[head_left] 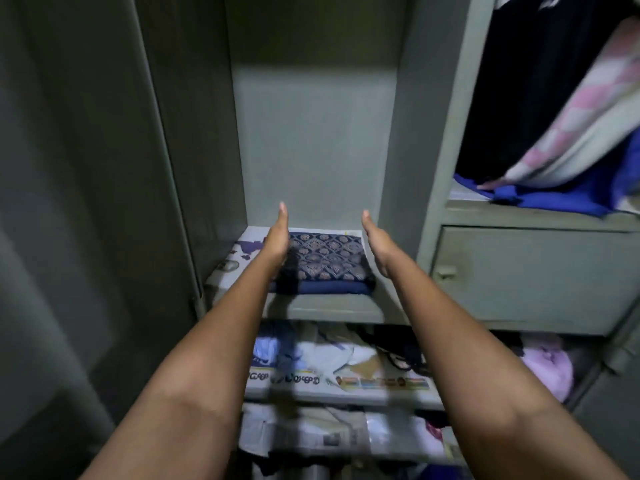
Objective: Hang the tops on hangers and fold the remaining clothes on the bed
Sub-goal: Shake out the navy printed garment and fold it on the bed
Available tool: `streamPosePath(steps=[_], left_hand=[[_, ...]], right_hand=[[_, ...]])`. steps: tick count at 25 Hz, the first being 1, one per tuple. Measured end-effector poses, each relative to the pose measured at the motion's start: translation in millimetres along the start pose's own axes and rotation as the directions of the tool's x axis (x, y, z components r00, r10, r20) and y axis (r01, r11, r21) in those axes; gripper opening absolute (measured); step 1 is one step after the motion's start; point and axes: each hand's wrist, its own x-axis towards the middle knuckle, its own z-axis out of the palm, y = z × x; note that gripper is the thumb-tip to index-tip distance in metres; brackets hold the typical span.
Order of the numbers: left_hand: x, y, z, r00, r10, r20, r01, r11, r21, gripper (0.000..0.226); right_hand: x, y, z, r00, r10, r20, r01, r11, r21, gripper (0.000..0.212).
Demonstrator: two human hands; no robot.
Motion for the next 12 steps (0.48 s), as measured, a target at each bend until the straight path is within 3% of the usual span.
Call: streamPosePath(steps=[1,6,12], left_hand=[[-17,-3,2,1.0,-0.019,0.008,0.02,0.999,-0.032,0.101],[-127,-8,29,0.996,0.056,0.074,-0.042,0.982,-0.182,0.074],[-222,47,74,0.973,0.118,0.2,-0.066,0.966,-0.25,0.058]], right_hand=[[-24,5,-7,1.0,0.004,0.006,-0.005,0.999,0.032,0.067],[-134,23,-54,0.994,0.008,-0.112,-0.004,0.999,0.04,0.069],[-259,0,-125,0.961,0.001,-0.278,0.013,0.999,0.051,0.071]])
